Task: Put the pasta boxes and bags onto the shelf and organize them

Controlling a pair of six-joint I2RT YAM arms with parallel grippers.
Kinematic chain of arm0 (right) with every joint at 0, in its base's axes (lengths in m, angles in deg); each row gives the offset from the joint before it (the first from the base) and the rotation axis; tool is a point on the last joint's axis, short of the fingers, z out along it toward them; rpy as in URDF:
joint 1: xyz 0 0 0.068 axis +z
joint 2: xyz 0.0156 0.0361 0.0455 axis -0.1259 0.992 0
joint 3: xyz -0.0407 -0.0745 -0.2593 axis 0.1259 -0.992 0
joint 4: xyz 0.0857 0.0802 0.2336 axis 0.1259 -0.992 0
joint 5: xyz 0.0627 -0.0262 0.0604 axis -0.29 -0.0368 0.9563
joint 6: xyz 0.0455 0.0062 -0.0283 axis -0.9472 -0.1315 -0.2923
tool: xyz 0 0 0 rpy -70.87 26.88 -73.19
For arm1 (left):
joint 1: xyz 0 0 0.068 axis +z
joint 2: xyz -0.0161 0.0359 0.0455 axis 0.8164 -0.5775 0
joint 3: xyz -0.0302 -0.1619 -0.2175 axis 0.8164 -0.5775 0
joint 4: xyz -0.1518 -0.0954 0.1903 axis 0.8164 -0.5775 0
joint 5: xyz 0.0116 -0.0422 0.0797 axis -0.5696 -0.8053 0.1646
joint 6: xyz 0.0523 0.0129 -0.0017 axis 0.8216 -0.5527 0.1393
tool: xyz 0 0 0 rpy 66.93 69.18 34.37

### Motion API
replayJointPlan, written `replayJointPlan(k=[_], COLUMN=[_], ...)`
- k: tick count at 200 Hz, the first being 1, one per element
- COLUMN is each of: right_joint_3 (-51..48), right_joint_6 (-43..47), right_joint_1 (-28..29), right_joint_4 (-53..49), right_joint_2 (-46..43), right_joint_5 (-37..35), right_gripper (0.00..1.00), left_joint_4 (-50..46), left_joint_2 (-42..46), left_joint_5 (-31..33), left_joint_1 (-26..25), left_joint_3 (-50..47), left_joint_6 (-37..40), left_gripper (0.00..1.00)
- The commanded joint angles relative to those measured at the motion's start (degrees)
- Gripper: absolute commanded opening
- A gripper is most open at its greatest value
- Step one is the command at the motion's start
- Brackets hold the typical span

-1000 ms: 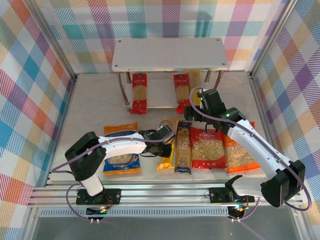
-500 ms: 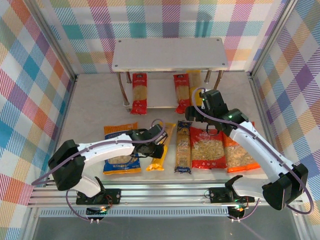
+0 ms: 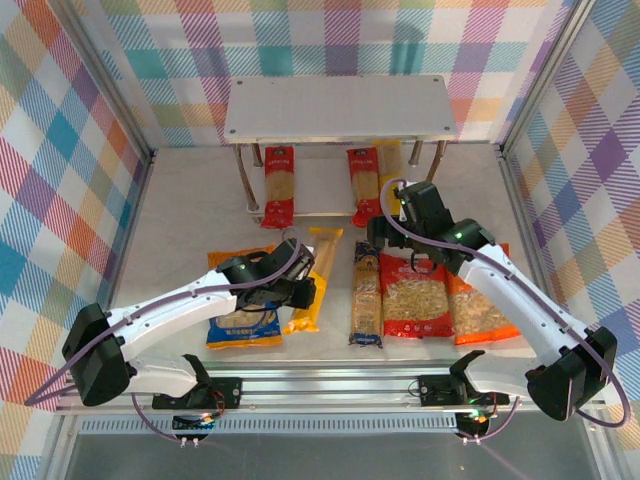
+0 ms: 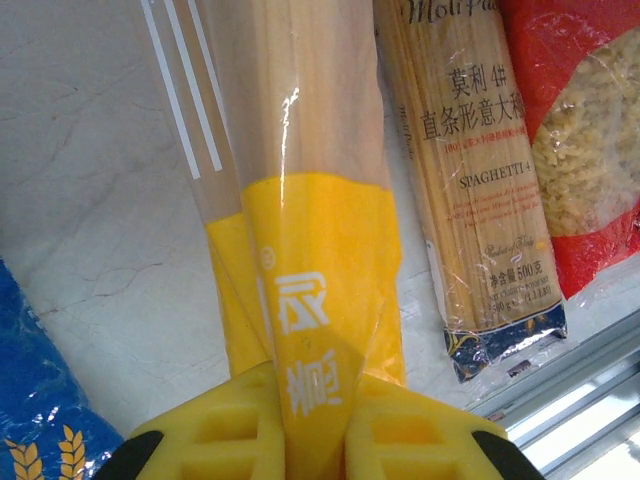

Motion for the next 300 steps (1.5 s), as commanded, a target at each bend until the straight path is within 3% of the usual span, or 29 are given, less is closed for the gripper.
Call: replayJointPlan(k=[1, 59, 168, 221, 300], right_joint_3=[2.24, 2.42, 5.81, 5.88, 5.58], right_joint_6=[0.16, -0.14, 0.72, 0.73, 0.54], right_joint_1=[1.02, 2.31, 2.63, 2.63, 2.63], right_joint_4=[-1.36, -2.89, -5.93, -6.32, -6.19], right_joint_2=[0.53, 1.40, 2.38, 3.02, 4.83], right_joint_5=[0.36, 0.14, 0.09, 0.00, 0.69], right_gripper=[0.91, 0.91, 0.91, 0.91, 0.91], left_joint_4=[3.85, 9.55, 15.66, 14.79, 11.53], left_joint_2=[2.94, -1.68, -26.37, -36.24, -43.46], left_joint_5=[1.32, 1.50, 5.50, 9.47, 11.50], left_joint_1=[2.22, 9.06, 19.58, 22.77, 23.97], left_joint_3=[4.15, 12.66, 32.79, 41.21, 48.27], left_joint_6=[2.83, 9.66, 14.56, 14.61, 16.16], left_gripper=[0.00, 0.00, 0.00, 0.00, 0.00])
